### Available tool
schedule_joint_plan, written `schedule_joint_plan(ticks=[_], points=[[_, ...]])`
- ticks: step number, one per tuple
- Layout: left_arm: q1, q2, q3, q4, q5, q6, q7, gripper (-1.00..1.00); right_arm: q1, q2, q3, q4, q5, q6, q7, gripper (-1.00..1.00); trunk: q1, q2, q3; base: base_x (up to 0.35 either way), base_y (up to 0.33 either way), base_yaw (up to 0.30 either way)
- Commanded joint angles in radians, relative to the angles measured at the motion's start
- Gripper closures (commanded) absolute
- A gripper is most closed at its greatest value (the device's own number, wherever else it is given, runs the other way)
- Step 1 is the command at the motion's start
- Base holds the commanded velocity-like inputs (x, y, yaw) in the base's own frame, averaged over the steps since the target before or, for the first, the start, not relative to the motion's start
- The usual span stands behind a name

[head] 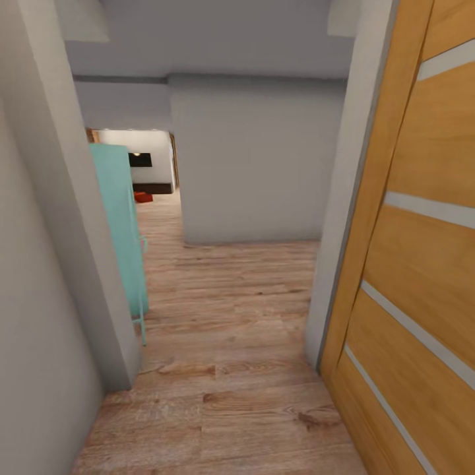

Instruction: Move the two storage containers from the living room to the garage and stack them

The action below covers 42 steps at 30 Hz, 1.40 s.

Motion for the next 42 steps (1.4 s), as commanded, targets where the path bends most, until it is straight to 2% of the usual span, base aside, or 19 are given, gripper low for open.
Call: schedule_joint_plan(ticks=[1, 42], points=[[0.0, 0.0, 0.0, 0.0, 0.009, -0.001, -0.001, -1.0, -0.001, 0.002, 0.008, 0.003, -0.009, -0.006, 0.0, -1.0, 0.001, 0.0, -0.001, 0.323, 0.0, 0.0], [0.0, 0.006, 0.005, 0.001, 0.01, -0.001, 0.001, -1.0, -0.001, 0.012, 0.009, 0.003, -0.001, 0.003, 0.0, -1.0, 0.001, 0.0, -0.001, 0.323, 0.0, 0.0]])
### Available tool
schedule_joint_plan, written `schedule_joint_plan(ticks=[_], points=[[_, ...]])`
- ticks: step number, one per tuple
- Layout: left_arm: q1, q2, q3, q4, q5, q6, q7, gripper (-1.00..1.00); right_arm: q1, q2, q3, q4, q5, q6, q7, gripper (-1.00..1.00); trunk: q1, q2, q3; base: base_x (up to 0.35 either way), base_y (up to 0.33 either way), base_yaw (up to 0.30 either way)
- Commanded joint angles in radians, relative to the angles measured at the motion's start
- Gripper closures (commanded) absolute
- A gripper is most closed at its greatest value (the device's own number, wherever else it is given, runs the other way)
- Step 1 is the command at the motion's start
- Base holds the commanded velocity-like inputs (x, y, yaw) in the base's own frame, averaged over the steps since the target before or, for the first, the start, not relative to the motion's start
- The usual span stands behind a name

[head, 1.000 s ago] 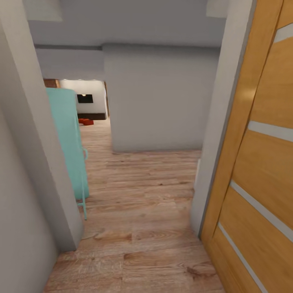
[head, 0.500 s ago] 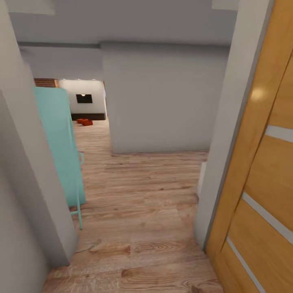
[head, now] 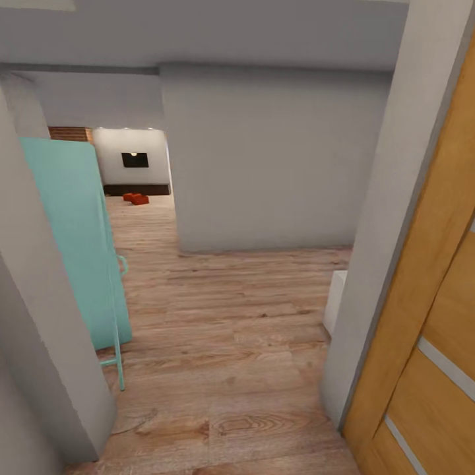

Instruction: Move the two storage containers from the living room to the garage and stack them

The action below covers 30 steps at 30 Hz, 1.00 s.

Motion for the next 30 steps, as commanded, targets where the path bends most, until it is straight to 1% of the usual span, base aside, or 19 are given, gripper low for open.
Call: schedule_joint_plan(ticks=[1, 5, 18, 30], points=[[0.0, 0.0, 0.001, 0.0, 0.008, -0.001, -0.001, -1.0, -0.001, 0.001, 0.008, 0.003, -0.008, -0.005, 0.0, -1.0, 0.001, 0.0, -0.001, 0.323, 0.0, 0.0], [0.0, 0.0, 0.001, 0.0, 0.009, -0.001, -0.001, -1.0, -0.001, 0.0, 0.008, 0.003, -0.008, -0.005, 0.0, -1.0, 0.001, 0.0, -0.001, 0.323, 0.0, 0.078], [0.0, 0.0, 0.001, 0.0, 0.009, -0.001, -0.001, -1.0, -0.001, 0.0, 0.008, 0.003, -0.007, -0.004, 0.0, -1.0, 0.001, 0.0, -0.001, 0.323, 0.0, 0.238], [0.0, -0.001, 0.001, 0.001, 0.01, -0.001, -0.001, -1.0, -0.001, 0.0, 0.008, 0.003, -0.007, -0.006, -0.001, -1.0, 0.001, 0.0, -0.001, 0.323, 0.0, 0.025]])
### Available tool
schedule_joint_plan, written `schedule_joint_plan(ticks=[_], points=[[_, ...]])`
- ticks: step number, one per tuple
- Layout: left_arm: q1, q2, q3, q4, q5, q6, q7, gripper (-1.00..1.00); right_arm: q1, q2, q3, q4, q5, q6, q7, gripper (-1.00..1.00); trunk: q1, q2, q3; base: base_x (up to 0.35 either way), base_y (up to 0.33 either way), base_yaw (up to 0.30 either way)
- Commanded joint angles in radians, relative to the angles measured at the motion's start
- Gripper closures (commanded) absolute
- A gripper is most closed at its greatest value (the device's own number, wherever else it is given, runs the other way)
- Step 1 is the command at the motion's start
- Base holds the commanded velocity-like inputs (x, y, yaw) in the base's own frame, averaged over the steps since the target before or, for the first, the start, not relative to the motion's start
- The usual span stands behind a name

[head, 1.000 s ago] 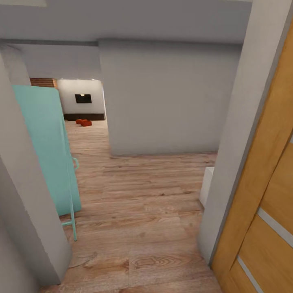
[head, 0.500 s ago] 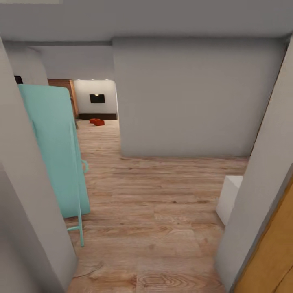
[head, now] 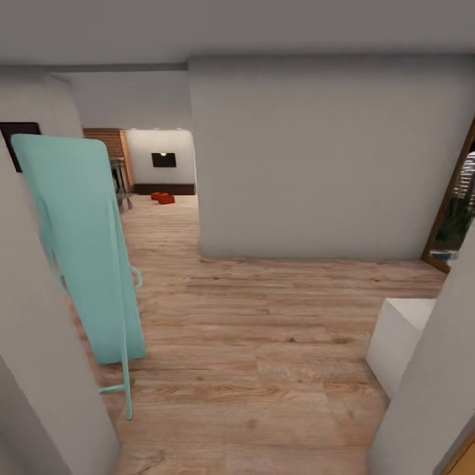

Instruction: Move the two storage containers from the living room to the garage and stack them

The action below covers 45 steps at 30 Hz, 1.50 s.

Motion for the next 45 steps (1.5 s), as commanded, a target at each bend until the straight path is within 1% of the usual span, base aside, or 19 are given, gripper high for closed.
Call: schedule_joint_plan(ticks=[1, 45], points=[[0.0, 0.0, 0.001, 0.0, 0.009, -0.001, -0.001, -1.0, -0.001, 0.001, 0.008, 0.003, -0.008, -0.006, 0.0, -1.0, 0.001, 0.0, -0.001, 0.323, 0.0, 0.001], [0.0, 0.001, 0.001, 0.001, 0.009, -0.001, -0.001, -1.0, -0.001, 0.001, 0.008, 0.003, -0.008, -0.009, 0.0, -1.0, 0.001, 0.0, -0.001, 0.323, 0.0, 0.0]])
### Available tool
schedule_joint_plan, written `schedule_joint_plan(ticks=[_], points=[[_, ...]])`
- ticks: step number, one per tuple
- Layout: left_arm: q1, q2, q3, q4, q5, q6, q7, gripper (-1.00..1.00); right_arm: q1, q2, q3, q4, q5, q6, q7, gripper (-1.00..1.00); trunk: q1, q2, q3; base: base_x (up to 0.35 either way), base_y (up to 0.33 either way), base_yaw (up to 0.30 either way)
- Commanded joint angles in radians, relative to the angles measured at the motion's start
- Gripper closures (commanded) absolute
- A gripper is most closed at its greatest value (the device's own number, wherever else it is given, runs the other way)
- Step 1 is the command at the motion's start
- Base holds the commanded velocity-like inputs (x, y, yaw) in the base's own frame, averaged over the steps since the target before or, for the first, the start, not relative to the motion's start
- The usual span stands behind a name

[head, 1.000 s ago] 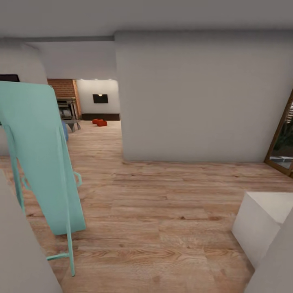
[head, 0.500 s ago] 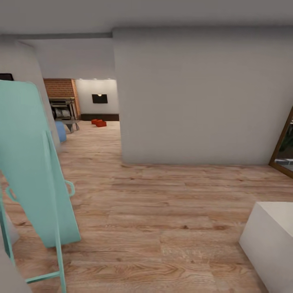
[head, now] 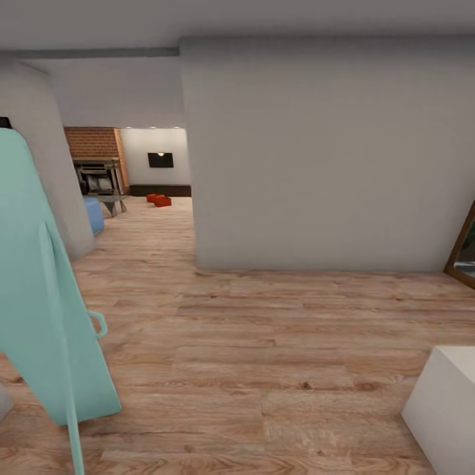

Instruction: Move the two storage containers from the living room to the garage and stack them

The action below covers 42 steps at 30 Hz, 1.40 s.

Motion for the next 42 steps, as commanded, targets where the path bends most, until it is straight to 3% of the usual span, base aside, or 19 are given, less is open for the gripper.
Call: schedule_joint_plan(ticks=[1, 42], points=[[0.0, 0.0, 0.001, 0.0, 0.009, -0.001, -0.001, -1.0, -0.001, 0.001, 0.008, 0.003, -0.008, -0.006, 0.0, -1.0, 0.001, 0.0, -0.001, 0.323, 0.0, 0.0], [0.0, 0.0, 0.001, 0.0, 0.009, -0.001, -0.001, -1.0, -0.001, 0.001, 0.008, 0.003, -0.01, 0.002, 0.0, -1.0, 0.001, 0.0, -0.001, 0.323, 0.0, 0.0]])
